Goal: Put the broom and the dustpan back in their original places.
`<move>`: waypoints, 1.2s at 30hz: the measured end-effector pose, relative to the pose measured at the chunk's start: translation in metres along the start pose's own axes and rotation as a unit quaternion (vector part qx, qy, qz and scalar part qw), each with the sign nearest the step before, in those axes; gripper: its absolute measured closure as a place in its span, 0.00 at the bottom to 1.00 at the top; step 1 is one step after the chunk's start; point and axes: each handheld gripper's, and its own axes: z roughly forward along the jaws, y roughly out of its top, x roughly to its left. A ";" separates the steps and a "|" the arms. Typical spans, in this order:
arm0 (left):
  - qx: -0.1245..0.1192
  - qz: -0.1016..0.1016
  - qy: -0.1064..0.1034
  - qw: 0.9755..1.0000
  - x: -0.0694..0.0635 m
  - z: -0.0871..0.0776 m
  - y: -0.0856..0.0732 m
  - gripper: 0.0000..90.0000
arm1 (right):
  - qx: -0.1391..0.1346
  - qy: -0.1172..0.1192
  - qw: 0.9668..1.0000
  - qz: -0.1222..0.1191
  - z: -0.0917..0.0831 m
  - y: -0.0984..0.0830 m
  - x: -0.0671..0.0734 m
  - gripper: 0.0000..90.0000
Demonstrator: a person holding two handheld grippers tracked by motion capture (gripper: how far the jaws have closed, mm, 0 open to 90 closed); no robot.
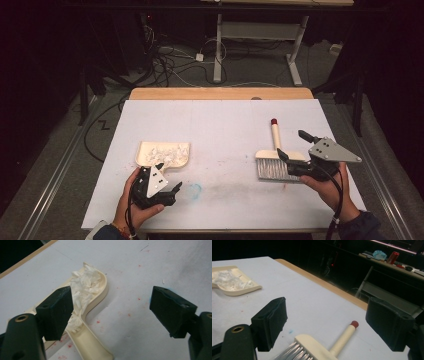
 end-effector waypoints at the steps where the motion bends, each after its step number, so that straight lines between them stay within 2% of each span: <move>1: 0.002 0.002 0.000 1.000 0.000 0.000 0.000 0.20 | 0.000 0.003 1.000 -0.001 -0.001 -0.001 0.000 0.20; 12: 0.003 0.006 -0.002 1.000 -0.002 0.001 0.000 0.20 | 0.005 0.009 1.000 -0.025 -0.009 -0.013 0.005 0.20; 22: 0.006 0.014 0.000 1.000 -0.002 0.003 0.001 0.20 | -0.001 0.002 1.000 -0.026 -0.017 -0.030 0.007 0.20; 24: 0.009 0.019 0.007 1.000 -0.003 0.003 0.002 0.20 | 0.000 0.001 1.000 -0.026 -0.019 -0.036 0.007 0.20; 29: -0.002 0.017 0.009 1.000 -0.003 0.000 0.003 0.20 | 0.010 -0.001 1.000 -0.022 -0.021 -0.048 0.006 0.20; 31: -0.002 0.016 0.008 1.000 -0.002 0.000 0.003 0.20 | 0.013 -0.007 0.999 -0.031 -0.023 -0.055 0.008 0.20; 35: -0.002 0.017 0.006 1.000 -0.001 0.002 0.002 0.20 | 0.015 -0.004 1.000 -0.011 -0.026 -0.072 0.013 0.21; 36: -0.004 0.017 0.005 1.000 -0.001 0.002 0.002 0.19 | 0.015 -0.005 1.000 -0.014 -0.027 -0.077 0.016 0.21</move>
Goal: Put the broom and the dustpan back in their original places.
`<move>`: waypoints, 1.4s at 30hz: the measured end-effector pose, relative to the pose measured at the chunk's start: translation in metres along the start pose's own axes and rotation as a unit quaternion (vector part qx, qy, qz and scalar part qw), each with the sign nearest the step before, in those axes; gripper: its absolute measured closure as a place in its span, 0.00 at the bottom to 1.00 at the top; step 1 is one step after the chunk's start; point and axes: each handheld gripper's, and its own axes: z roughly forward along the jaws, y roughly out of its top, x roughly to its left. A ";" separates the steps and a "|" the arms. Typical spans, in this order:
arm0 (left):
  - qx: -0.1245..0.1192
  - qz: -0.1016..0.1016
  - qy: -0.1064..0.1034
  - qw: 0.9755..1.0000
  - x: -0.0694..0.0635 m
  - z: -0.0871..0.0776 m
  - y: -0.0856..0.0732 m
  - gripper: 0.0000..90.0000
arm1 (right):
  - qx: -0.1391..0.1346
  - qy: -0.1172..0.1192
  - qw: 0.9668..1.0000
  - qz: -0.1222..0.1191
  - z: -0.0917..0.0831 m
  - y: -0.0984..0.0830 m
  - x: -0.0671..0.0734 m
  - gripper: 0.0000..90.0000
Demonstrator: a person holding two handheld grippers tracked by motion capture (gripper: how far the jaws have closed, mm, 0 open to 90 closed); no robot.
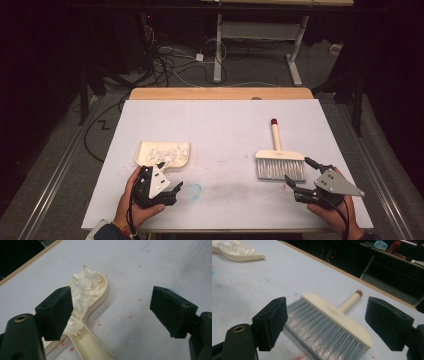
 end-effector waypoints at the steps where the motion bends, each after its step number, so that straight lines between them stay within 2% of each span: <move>1: -0.001 0.001 0.000 1.000 0.000 0.000 0.000 0.19 | 0.001 0.002 1.000 -0.004 -0.001 -0.005 0.003 0.21; 3: -0.003 0.002 -0.003 1.000 -0.001 0.000 0.000 0.19 | 0.007 0.010 1.000 0.002 -0.002 -0.009 0.005 0.21; 6: -0.001 0.007 -0.003 1.000 -0.003 0.000 0.000 0.19 | 0.018 0.013 1.000 -0.009 0.000 -0.011 0.006 0.20; 9: 0.001 0.008 -0.003 1.000 -0.005 0.000 0.000 0.19 | 0.013 0.010 1.000 -0.004 -0.001 -0.009 0.006 0.21; 15: 0.005 0.021 -0.003 1.000 -0.008 0.000 0.001 0.19 | 0.017 0.013 1.000 -0.010 -0.001 -0.009 0.005 0.21; 22: 0.006 0.023 -0.005 1.000 -0.009 -0.001 -0.002 0.19 | 0.012 0.017 1.000 -0.011 0.000 -0.007 0.009 0.21; 30: 0.010 0.022 -0.005 1.000 -0.008 0.001 -0.002 0.19 | 0.011 0.017 1.000 -0.007 0.002 -0.006 0.007 0.21; 35: 0.006 0.026 -0.002 1.000 -0.009 0.001 -0.001 0.19 | 0.008 0.005 1.000 -0.015 -0.001 -0.004 0.005 0.20; 37: 0.003 0.023 -0.001 1.000 -0.009 0.001 0.000 0.19 | 0.000 0.004 1.000 -0.008 -0.002 -0.002 0.002 0.21; 42: 0.007 0.023 -0.002 1.000 -0.008 0.003 -0.001 0.19 | 0.001 -0.003 1.000 -0.003 -0.001 -0.003 0.000 0.21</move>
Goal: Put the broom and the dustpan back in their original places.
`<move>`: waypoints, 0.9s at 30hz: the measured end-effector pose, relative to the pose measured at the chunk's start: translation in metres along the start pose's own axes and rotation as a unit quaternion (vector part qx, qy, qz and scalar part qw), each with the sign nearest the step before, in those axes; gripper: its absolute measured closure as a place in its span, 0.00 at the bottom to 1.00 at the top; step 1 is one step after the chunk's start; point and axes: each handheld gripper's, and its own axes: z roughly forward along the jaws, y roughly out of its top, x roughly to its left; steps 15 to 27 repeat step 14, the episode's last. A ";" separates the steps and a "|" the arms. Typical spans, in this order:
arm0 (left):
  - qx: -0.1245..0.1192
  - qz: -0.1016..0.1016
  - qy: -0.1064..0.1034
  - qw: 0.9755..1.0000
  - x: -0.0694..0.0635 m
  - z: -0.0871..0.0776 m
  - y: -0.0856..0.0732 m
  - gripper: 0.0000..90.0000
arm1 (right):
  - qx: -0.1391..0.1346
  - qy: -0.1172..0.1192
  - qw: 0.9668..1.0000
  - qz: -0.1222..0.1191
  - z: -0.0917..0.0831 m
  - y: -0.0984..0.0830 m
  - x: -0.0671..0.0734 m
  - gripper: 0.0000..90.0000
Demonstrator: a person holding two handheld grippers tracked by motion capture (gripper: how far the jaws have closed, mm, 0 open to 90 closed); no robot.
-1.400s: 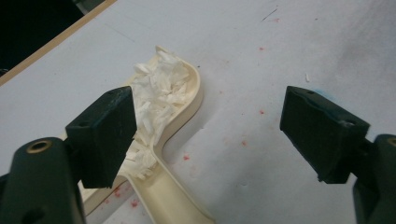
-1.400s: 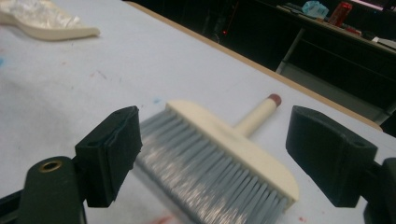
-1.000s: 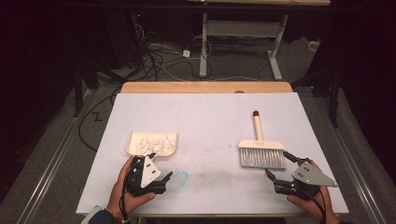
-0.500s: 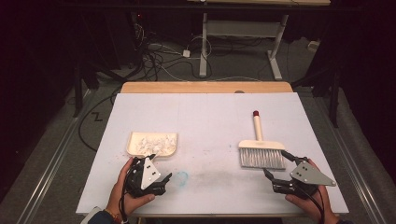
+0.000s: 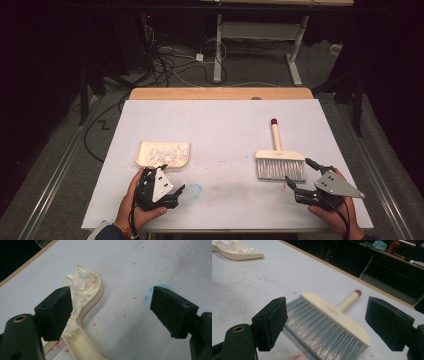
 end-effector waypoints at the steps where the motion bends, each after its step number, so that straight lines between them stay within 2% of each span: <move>1: -0.001 0.000 0.000 1.000 0.000 0.000 0.000 0.19 | 0.000 -0.001 1.000 -0.002 0.000 0.000 0.000 0.21; 6: 0.004 0.001 0.002 1.000 0.000 0.001 0.000 0.19 | 0.004 0.005 1.000 -0.005 0.002 0.000 0.001 0.21; 27: 0.005 0.001 0.003 1.000 0.001 0.002 0.001 0.19 | 0.002 0.003 1.000 -0.005 0.002 -0.001 -0.001 0.21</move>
